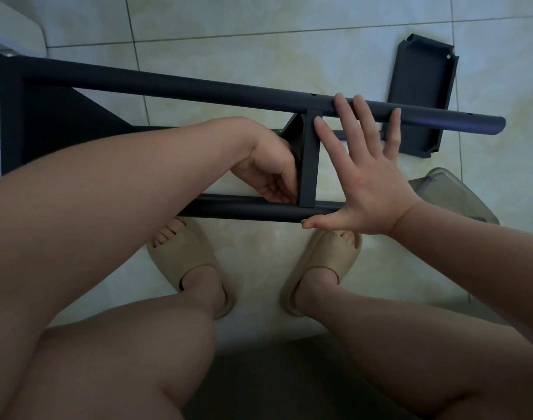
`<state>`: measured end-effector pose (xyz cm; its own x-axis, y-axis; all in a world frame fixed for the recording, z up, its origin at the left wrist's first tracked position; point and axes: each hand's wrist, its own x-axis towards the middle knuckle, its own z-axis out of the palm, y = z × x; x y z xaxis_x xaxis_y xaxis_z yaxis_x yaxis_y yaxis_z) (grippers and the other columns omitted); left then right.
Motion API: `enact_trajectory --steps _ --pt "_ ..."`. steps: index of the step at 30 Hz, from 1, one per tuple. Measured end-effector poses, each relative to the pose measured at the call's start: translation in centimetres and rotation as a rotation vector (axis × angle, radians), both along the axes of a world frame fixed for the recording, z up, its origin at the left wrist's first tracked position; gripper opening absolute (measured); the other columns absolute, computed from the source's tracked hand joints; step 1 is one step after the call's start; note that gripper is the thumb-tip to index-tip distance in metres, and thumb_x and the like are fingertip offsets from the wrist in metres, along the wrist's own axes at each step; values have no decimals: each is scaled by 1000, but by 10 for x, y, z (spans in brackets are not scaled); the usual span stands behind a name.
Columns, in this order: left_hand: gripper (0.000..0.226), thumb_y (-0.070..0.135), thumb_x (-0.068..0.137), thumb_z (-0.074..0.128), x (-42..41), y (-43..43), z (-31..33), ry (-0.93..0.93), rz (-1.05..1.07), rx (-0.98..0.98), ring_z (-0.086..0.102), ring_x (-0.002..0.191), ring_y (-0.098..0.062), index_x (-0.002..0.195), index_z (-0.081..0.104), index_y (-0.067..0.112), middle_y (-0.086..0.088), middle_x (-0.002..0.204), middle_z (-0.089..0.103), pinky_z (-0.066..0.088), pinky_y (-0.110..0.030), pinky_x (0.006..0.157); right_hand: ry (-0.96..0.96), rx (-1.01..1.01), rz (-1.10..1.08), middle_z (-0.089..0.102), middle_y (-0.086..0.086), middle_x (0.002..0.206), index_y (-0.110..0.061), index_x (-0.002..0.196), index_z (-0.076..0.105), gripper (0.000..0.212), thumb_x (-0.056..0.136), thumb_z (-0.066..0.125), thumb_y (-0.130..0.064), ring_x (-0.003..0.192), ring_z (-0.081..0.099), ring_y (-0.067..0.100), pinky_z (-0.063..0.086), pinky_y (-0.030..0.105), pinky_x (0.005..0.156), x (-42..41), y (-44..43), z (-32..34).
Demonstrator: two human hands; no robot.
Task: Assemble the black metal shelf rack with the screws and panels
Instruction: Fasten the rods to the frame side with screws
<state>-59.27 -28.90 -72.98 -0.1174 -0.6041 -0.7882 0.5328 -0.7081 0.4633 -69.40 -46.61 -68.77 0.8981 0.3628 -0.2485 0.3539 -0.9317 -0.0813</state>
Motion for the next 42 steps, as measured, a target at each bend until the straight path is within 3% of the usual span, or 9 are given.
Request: enact_trajectory --steps 7,11,17,23,31,35,42 --pt "16 -2 92 60 2 2 1 8 -2 9 71 77 -14 93 72 8 -6 87 74 58 -24 71 5 -9 1 3 24 168 -10 163 14 134 67 34 -102 155 -1 45 -4 78 113 1 0 0" --pt "14 5 93 61 3 1 2 -17 -57 60 68 66 -10 88 73 11 -2 76 72 56 -21 62 7 -6 2 3 24 168 -10 163 14 134 68 33 -103 155 -1 45 -4 78 113 1 0 0" --pt "13 1 92 61 3 -4 2 -49 -59 92 65 62 -9 87 71 8 -3 73 70 56 -20 63 0 1 3 4 25 168 -10 163 15 133 68 32 -102 155 0 45 -4 78 113 0 0 -1" --pt "13 -2 91 60 2 -3 5 -49 -37 62 66 71 -13 96 70 6 -7 83 69 56 -23 71 -2 7 3 4 25 168 -10 163 15 133 68 33 -102 155 0 45 -4 78 113 0 0 -1" --pt "17 -3 92 59 1 0 2 -28 -11 32 68 77 -14 104 69 4 -9 91 70 58 -22 70 1 8 5 3 24 168 -11 163 13 133 68 31 -103 155 -1 45 -5 78 113 0 -1 -1" --pt "14 6 94 59 3 4 2 15 -68 4 68 79 -13 102 70 9 -3 90 72 55 -24 72 -2 8 6 4 25 168 -11 163 14 133 68 32 -102 155 0 45 -4 78 113 0 -1 -2" --pt "15 12 93 63 7 0 5 -81 -187 40 61 75 -11 105 69 14 2 87 70 47 -24 75 13 -12 7 4 26 167 -11 163 12 132 69 34 -101 155 0 46 -1 79 112 1 0 4"
